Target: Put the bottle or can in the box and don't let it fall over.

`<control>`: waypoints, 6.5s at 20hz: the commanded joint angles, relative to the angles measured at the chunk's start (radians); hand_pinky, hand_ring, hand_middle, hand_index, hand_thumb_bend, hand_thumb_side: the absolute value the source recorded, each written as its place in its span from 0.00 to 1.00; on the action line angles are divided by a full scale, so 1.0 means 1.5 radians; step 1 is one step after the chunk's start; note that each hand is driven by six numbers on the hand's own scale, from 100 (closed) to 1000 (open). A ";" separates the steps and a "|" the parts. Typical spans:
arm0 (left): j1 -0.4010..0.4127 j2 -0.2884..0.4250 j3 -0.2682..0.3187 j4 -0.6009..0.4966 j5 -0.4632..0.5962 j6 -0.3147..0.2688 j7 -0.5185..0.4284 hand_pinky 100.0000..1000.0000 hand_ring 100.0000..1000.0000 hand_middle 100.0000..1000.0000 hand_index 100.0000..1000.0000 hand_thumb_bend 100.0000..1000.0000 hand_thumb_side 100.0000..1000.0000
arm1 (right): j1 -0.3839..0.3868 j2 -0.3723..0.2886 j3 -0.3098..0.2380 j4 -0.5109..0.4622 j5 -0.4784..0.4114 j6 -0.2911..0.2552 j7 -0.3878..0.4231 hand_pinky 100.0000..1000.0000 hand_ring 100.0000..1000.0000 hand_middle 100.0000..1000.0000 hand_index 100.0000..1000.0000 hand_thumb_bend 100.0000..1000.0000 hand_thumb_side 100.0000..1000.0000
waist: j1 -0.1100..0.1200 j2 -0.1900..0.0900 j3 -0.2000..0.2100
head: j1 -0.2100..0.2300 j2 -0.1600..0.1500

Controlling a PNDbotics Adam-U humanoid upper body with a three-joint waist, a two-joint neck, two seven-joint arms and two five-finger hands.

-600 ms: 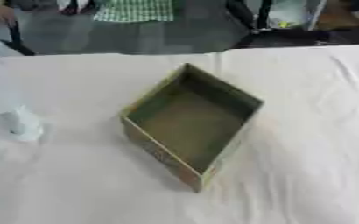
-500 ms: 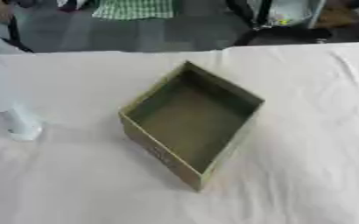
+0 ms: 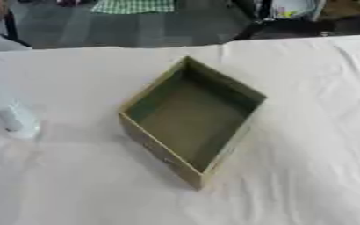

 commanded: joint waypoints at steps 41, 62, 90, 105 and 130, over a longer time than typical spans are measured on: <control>-0.010 0.002 -0.009 -0.014 -0.004 0.006 -0.010 0.66 0.33 0.24 1.00 0.65 0.71 | -0.009 0.000 -0.008 -0.021 0.009 0.010 0.001 0.78 0.71 0.69 0.87 0.00 0.68 | -0.016 -0.020 -0.021 | 0.147 -0.018; -0.033 -0.013 -0.037 -0.014 0.011 0.029 -0.021 0.65 0.33 0.23 1.00 0.65 0.71 | -0.015 0.003 -0.004 -0.020 0.013 0.012 0.003 0.77 0.70 0.69 0.86 0.00 0.68 | -0.014 -0.023 -0.019 | 0.110 -0.018; -0.040 -0.016 -0.021 -0.014 0.030 0.019 0.006 0.64 0.32 0.22 1.00 0.66 0.70 | -0.028 -0.005 0.027 -0.099 0.138 0.015 0.030 0.78 0.71 0.70 0.86 0.00 0.63 | -0.020 -0.017 -0.014 | 0.133 -0.020; -0.094 -0.047 -0.035 -0.014 0.093 0.042 0.029 0.62 0.31 0.21 1.00 0.68 0.69 | -0.023 -0.002 0.028 -0.092 0.135 0.015 0.026 0.78 0.71 0.70 0.86 0.00 0.63 | -0.019 -0.018 -0.013 | 0.130 -0.029; -0.134 -0.064 -0.032 0.009 0.121 0.036 0.065 0.61 0.31 0.19 1.00 0.69 0.68 | -0.025 -0.001 0.032 -0.091 0.135 0.015 0.028 0.78 0.71 0.70 0.86 0.00 0.63 | -0.020 -0.010 -0.020 | 0.139 -0.044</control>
